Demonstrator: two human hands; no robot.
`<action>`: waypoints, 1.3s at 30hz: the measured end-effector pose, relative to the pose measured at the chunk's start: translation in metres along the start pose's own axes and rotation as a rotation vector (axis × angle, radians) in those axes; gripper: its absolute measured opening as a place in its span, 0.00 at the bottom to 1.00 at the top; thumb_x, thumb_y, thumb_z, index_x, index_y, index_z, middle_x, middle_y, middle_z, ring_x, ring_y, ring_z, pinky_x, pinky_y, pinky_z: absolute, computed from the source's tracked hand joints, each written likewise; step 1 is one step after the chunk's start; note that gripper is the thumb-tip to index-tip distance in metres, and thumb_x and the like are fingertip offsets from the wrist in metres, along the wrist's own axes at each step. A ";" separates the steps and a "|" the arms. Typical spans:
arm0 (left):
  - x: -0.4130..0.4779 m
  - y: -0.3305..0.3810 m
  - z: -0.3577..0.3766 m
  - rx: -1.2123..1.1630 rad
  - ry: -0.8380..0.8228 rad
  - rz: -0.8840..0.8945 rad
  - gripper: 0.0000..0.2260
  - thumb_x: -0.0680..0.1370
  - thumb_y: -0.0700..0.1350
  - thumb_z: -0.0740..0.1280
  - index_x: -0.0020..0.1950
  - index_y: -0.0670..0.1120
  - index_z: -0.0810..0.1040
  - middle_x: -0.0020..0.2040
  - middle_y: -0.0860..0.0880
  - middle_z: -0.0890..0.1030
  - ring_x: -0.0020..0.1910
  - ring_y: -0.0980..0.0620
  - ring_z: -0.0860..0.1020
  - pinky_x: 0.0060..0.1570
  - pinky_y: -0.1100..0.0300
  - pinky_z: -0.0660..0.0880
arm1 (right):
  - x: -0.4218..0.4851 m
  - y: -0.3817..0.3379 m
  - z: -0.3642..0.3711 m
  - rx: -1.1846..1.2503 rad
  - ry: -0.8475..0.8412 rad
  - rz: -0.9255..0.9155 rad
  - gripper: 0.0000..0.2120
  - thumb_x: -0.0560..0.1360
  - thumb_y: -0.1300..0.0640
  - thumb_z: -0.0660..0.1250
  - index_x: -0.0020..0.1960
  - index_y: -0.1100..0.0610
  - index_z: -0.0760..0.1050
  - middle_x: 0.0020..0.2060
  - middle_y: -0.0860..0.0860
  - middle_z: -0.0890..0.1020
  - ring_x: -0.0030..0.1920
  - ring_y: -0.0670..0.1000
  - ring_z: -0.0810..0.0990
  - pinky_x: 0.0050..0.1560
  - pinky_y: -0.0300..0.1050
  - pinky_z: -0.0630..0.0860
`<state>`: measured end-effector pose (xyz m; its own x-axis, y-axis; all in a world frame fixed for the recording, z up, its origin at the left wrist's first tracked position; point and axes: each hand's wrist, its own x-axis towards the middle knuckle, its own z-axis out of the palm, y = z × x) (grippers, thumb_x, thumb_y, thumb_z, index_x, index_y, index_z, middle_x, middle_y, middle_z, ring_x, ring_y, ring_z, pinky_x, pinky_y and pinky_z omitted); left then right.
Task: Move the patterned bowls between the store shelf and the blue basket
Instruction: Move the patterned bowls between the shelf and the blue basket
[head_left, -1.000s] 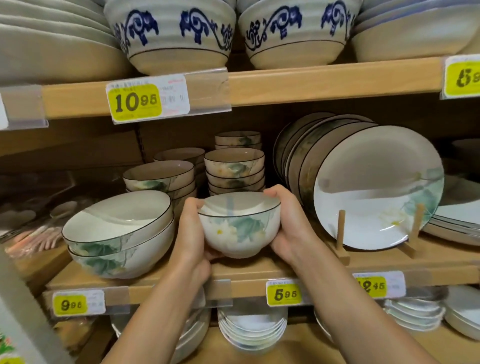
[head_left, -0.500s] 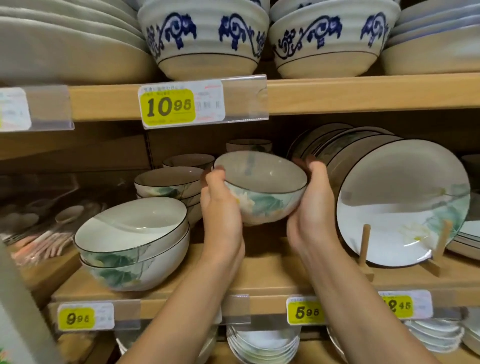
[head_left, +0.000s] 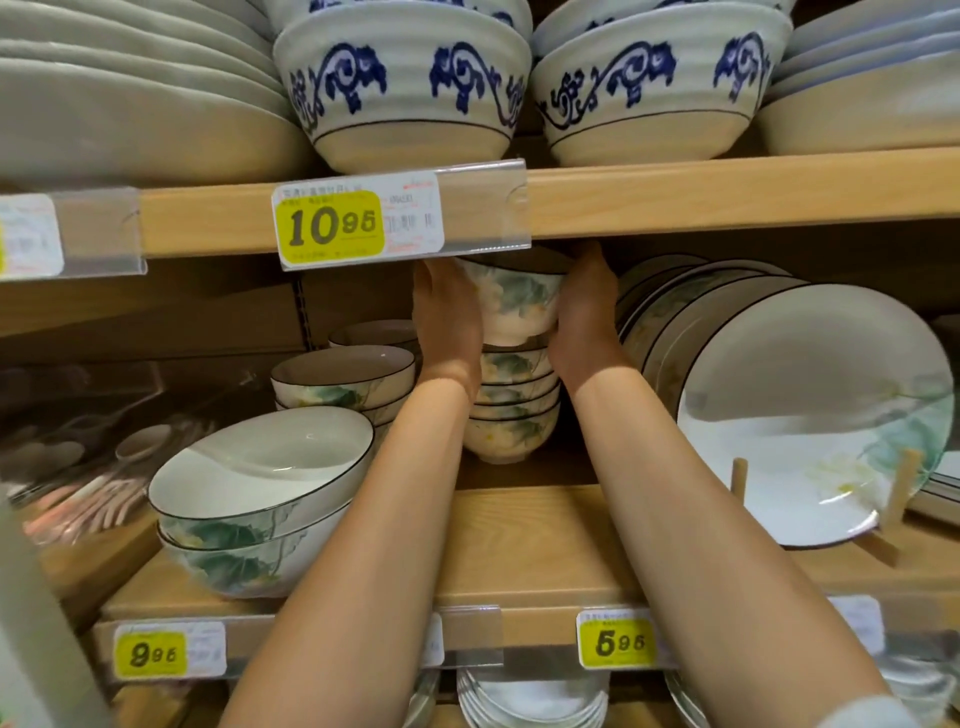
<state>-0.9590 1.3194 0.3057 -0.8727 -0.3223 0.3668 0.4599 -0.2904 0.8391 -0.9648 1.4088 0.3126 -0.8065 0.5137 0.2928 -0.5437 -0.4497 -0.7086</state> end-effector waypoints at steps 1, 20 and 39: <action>0.003 -0.003 0.001 0.061 -0.010 -0.002 0.19 0.84 0.48 0.50 0.70 0.41 0.70 0.68 0.40 0.73 0.66 0.41 0.71 0.60 0.57 0.67 | 0.004 0.004 0.001 -0.031 0.019 0.002 0.12 0.79 0.52 0.59 0.56 0.56 0.78 0.55 0.58 0.82 0.55 0.58 0.80 0.60 0.54 0.76; 0.020 -0.058 -0.005 0.260 0.076 -0.034 0.18 0.83 0.54 0.50 0.58 0.48 0.76 0.61 0.42 0.78 0.61 0.41 0.74 0.60 0.53 0.67 | 0.029 0.047 -0.020 -0.581 0.021 0.082 0.23 0.79 0.46 0.49 0.54 0.57 0.77 0.54 0.60 0.81 0.54 0.59 0.78 0.62 0.55 0.73; 0.016 -0.072 -0.018 0.095 0.051 -0.141 0.24 0.76 0.63 0.51 0.56 0.54 0.80 0.56 0.50 0.82 0.56 0.49 0.79 0.65 0.47 0.72 | 0.028 0.077 -0.042 -0.382 0.070 0.189 0.34 0.76 0.30 0.51 0.69 0.53 0.72 0.66 0.56 0.75 0.66 0.57 0.73 0.69 0.48 0.64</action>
<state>-1.0030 1.3194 0.2439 -0.9168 -0.3306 0.2242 0.3141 -0.2501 0.9159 -1.0195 1.4193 0.2386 -0.8586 0.5028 0.1003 -0.2523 -0.2440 -0.9364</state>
